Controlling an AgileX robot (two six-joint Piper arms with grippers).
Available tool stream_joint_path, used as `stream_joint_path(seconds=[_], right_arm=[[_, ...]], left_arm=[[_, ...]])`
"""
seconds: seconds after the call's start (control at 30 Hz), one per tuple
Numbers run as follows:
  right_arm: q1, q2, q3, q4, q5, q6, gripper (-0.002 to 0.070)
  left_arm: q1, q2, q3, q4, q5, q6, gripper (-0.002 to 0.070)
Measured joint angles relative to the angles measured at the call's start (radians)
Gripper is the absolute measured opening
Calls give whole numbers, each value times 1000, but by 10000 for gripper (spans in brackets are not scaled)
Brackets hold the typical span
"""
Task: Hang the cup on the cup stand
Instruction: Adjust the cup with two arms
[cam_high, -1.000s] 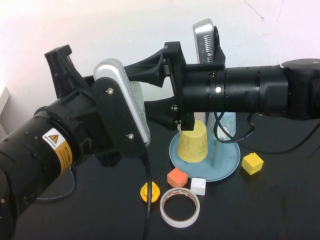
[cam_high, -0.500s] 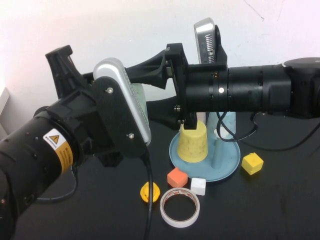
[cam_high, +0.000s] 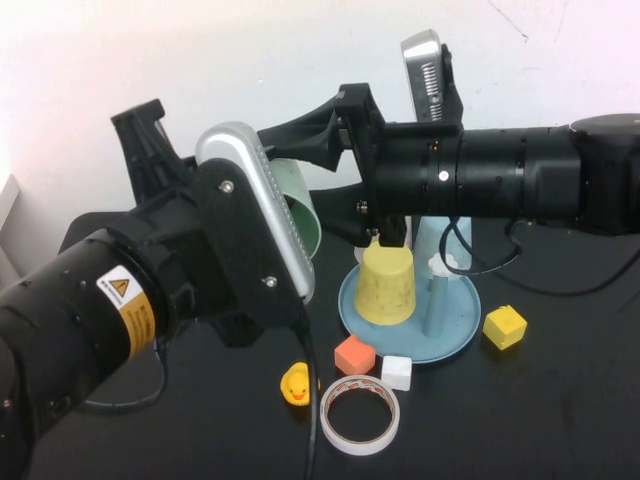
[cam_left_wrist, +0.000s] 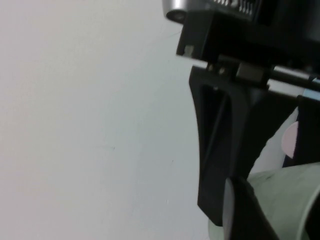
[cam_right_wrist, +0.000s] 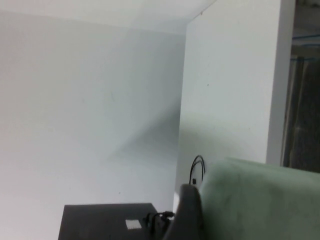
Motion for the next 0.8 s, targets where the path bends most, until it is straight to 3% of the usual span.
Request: stream_joint_path(seconds=[0.8], right_arm=[[-18, 0, 0, 0, -129, -42, 559]], left_arm=[[0, 0, 0, 2, -56, -106, 258]])
